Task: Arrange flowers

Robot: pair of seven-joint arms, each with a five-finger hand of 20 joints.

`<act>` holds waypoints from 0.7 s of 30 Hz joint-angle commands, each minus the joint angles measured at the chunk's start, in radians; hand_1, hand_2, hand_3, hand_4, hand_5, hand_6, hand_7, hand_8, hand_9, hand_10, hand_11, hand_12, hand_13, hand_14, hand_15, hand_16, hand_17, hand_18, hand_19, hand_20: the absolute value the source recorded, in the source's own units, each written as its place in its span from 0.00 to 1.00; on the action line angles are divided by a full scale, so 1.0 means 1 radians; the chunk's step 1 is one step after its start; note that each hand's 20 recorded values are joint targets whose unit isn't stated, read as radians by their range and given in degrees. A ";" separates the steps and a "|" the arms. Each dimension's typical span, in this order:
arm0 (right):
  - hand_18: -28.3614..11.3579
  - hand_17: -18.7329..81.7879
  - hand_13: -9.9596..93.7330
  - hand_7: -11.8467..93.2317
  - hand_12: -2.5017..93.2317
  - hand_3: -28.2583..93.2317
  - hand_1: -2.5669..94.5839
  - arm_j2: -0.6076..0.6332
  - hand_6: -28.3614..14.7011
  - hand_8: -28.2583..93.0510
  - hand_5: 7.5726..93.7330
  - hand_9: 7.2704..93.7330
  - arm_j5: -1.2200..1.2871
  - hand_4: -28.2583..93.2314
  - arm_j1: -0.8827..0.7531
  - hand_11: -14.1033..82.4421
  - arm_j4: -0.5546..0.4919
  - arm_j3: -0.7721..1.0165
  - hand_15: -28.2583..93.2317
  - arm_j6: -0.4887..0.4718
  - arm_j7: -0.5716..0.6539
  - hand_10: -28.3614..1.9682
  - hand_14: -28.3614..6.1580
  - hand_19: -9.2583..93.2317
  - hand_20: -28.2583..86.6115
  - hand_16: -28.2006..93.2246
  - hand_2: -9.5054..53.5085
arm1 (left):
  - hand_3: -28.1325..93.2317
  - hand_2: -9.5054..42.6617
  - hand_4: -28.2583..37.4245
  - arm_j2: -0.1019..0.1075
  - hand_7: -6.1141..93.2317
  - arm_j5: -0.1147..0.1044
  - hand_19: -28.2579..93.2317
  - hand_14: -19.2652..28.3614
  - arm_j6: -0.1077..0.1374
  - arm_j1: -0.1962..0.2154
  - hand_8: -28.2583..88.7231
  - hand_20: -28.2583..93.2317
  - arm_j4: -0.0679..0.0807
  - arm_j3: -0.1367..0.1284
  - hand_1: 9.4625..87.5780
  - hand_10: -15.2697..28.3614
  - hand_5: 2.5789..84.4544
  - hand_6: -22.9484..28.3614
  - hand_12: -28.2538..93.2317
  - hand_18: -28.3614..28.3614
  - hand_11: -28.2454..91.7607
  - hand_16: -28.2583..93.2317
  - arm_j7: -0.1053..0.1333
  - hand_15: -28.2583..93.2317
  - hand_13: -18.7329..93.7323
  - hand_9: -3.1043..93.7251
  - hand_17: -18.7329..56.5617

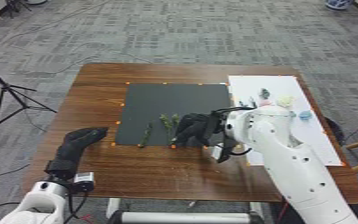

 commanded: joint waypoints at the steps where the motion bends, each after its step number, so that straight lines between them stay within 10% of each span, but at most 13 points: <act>1: 0.19 0.71 0.96 0.26 0.16 0.74 0.21 0.033 0.57 0.21 0.56 0.64 -0.007 0.13 0.003 0.23 -0.039 0.026 0.68 -0.052 0.002 0.50 0.63 1.00 0.69 0.47 0.31 | 0.81 0.16 0.06 -0.013 0.25 0.003 0.34 0.73 -0.015 0.016 0.17 0.38 0.006 0.005 0.22 0.66 0.57 0.51 0.33 0.74 0.40 0.25 -0.021 0.36 0.46 0.50 0.26; 10: 0.21 0.71 0.95 0.26 0.18 0.74 0.23 0.190 0.55 0.21 0.61 0.72 0.119 0.13 -0.028 0.25 -0.197 0.177 0.65 -0.012 0.046 0.48 0.63 1.00 0.68 0.48 0.26 | 0.81 0.16 0.06 -0.009 0.25 0.002 0.34 0.73 -0.007 0.033 0.17 0.38 -0.002 -0.001 0.22 0.65 0.58 0.51 0.33 0.74 0.40 0.25 -0.020 0.36 0.46 0.50 0.26; 17: 0.26 0.72 0.94 0.35 0.27 0.76 0.30 0.392 0.56 0.21 0.61 0.78 0.028 0.13 -0.150 0.36 -0.254 0.116 0.67 0.705 0.345 0.50 0.66 1.00 0.73 0.51 0.02 | 0.81 0.16 0.06 -0.002 0.25 0.003 0.34 0.73 -0.008 0.037 0.17 0.38 -0.004 -0.008 0.22 0.66 0.58 0.51 0.33 0.74 0.40 0.25 -0.019 0.36 0.46 0.50 0.26; 21: 0.29 0.77 0.95 0.40 0.37 0.75 0.33 0.407 0.54 0.20 0.64 0.83 -0.053 0.13 -0.118 0.54 -0.181 0.088 0.73 0.715 0.427 0.49 0.72 1.00 0.79 0.53 0.00 | 0.81 0.16 0.06 -0.002 0.25 0.002 0.34 0.73 -0.006 0.043 0.17 0.38 -0.008 -0.010 0.22 0.65 0.58 0.51 0.33 0.74 0.40 0.25 -0.023 0.37 0.46 0.50 0.26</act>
